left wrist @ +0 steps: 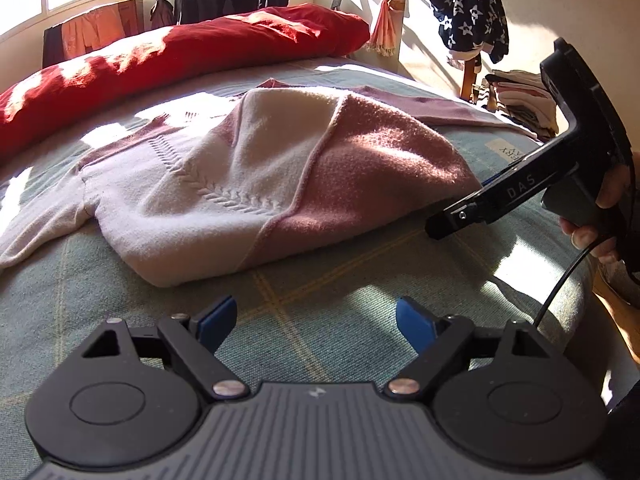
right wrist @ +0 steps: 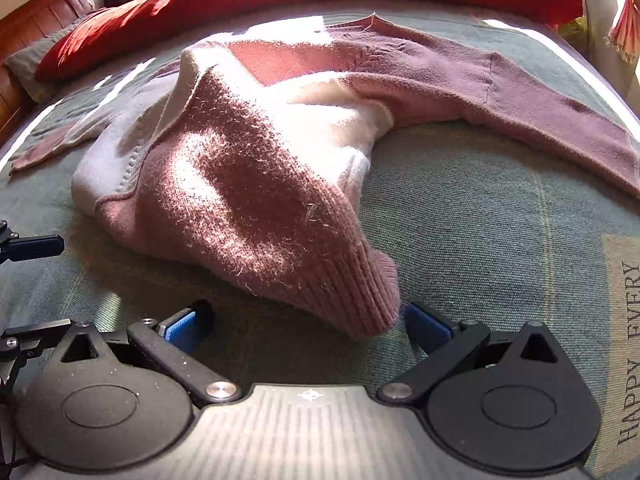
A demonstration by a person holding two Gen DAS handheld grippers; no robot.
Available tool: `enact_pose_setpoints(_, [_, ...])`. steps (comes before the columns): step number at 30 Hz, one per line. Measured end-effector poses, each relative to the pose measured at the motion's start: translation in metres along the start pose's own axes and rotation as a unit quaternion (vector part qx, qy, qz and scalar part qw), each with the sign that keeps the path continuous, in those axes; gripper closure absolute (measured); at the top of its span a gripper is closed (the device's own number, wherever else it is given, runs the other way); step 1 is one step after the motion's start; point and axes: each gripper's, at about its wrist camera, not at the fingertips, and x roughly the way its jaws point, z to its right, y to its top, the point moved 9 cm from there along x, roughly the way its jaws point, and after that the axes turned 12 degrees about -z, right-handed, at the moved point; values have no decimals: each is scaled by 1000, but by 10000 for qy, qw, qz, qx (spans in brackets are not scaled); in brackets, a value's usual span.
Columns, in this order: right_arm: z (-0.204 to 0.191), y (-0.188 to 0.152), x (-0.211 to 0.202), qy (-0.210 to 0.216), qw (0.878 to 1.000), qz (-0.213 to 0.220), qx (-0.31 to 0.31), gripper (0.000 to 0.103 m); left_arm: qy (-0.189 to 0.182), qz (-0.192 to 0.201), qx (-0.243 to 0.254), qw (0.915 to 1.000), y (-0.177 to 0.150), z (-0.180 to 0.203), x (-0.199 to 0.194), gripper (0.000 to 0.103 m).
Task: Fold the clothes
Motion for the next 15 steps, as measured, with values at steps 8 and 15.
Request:
enact_pose_setpoints(8, [16, 7, -7, 813, 9940, 68, 724, 0, -11, -12, -68, 10000, -1, -2, 0, 16])
enact_pose_setpoints(15, [19, 8, -16, 1244, 9874, 31, 974, 0, -21, -34, -30, 10000, -3, 0, 0, 16])
